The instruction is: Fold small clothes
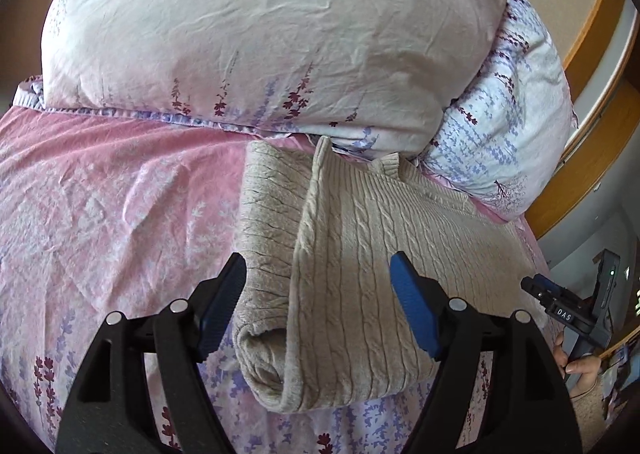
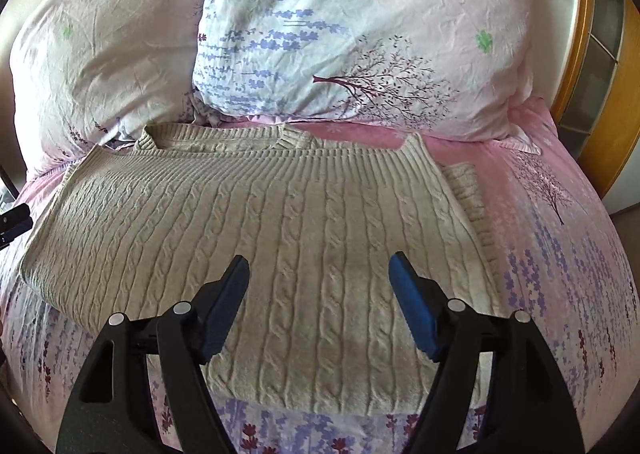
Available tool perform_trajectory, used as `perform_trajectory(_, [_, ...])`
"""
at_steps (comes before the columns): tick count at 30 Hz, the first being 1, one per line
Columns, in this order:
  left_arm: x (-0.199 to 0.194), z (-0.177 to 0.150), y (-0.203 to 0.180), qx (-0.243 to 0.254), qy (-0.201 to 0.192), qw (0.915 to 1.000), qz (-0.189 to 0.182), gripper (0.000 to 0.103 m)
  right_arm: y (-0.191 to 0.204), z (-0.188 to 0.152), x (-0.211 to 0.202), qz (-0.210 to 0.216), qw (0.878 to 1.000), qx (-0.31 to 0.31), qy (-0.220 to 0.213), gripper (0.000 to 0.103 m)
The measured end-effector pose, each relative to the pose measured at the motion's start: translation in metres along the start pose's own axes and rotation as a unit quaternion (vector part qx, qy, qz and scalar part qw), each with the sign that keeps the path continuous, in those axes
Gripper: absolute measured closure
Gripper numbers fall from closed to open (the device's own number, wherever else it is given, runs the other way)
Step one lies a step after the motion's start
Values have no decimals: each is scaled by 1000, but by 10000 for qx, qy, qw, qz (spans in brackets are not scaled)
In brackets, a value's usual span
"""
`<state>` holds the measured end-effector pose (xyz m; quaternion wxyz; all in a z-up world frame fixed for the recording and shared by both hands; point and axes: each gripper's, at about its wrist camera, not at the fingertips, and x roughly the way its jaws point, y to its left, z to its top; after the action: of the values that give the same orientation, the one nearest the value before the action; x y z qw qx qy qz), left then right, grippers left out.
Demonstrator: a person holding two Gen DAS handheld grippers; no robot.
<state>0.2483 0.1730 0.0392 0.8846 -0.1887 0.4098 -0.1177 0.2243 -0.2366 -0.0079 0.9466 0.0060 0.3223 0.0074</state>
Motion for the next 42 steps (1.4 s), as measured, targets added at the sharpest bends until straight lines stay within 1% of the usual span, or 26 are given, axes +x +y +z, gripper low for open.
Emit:
perform_trajectory(2, [5, 3, 8, -240, 99, 9995, -172, 29, 6, 3, 6, -20, 10000, -31, 8, 29])
perform_trajectory(5, [12, 6, 16, -466, 204, 9982, -308, 29, 11, 6, 12, -70, 10000, -21, -19, 29])
perform_trajectory(9, [19, 9, 21, -589, 264, 9973, -359, 29, 17, 7, 22, -92, 9999, -33, 37, 28])
perform_trajectory(12, [23, 12, 26, -689, 291, 9965, -382, 29, 20, 4, 31, -220, 9996, -98, 141, 24])
perform_trajectory(17, [28, 16, 32, -783, 258, 9964, -209, 29, 18, 5, 36, -231, 9994, -48, 239, 19])
perform_trajectory(23, [36, 17, 40, -882, 373, 9950, -300, 29, 15, 5, 39, -176, 9996, 6, 236, 15])
perform_trajectory(27, [40, 17, 37, -822, 438, 9948, -419, 29, 12, 4, 41, -92, 9997, 71, 228, 14])
perform_trajectory(30, [43, 19, 33, -754, 461, 9952, -411, 29, 11, 3, 42, -66, 9997, 79, 222, 14])
perform_trajectory(32, [46, 20, 32, -814, 467, 9944, -482, 29, 12, 2, 41, -66, 9997, 89, 207, 14])
perform_trajectory(35, [49, 21, 34, -1012, 491, 9913, -677, 31, 11, 2, 42, -41, 9998, 107, 186, 13])
perform_trajectory(38, [53, 22, 35, -1140, 524, 9890, -785, 36, 11, 2, 41, -35, 9998, 126, 169, 13])
perform_trajectory(39, [54, 22, 35, -1169, 547, 9882, -827, 40, 11, 2, 41, -32, 9998, 128, 166, 13])
perform_trajectory(42, [59, 21, 33, -1280, 609, 9851, -975, 45, 11, 2, 41, -26, 9998, 133, 160, 13])
